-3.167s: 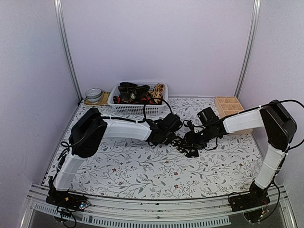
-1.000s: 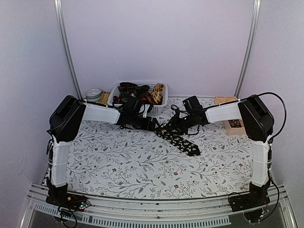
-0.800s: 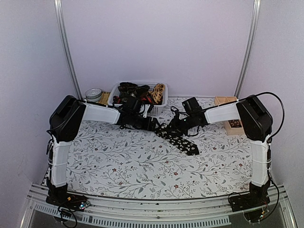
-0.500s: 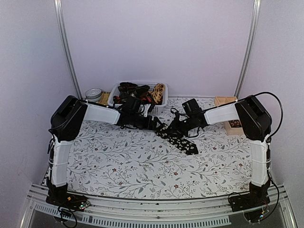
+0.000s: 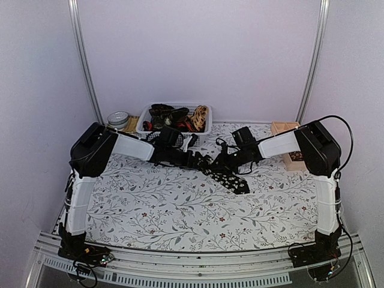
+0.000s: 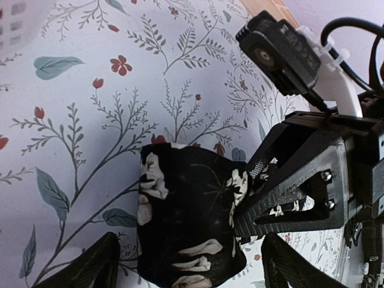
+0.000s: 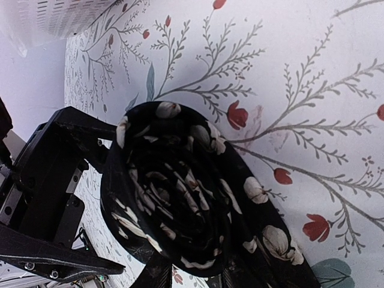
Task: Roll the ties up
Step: Roll the tie at the center of the board.
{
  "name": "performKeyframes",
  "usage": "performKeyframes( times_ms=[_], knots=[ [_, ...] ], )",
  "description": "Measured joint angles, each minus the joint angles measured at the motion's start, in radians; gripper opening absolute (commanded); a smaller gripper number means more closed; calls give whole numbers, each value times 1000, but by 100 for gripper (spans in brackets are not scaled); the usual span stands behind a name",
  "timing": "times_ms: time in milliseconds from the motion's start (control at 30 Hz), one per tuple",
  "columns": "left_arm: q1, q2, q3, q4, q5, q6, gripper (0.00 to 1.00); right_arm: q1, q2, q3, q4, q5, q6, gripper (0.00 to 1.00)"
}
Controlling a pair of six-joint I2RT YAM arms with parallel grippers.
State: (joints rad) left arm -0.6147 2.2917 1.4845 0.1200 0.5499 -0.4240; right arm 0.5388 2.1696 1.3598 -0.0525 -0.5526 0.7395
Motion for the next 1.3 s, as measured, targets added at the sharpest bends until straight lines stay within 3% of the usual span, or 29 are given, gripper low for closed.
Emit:
performKeyframes(
  times_ms=[500,700,833,1067,1300],
  knots=[
    [0,40,7,69,73,-24,64,-3,5,1,8,-16,-4,26],
    [6,55,-2,122,103,-64,47,-3,5,1,9,-18,-4,26],
    [10,65,-5,146,120,-81,27,-3,5,1,9,-18,-3,27],
    [10,65,-11,171,126,-90,2,-3,5,1,9,-18,-3,29],
    [10,64,-26,198,121,-93,0,-3,5,3,9,-22,-2,38]
  ],
)
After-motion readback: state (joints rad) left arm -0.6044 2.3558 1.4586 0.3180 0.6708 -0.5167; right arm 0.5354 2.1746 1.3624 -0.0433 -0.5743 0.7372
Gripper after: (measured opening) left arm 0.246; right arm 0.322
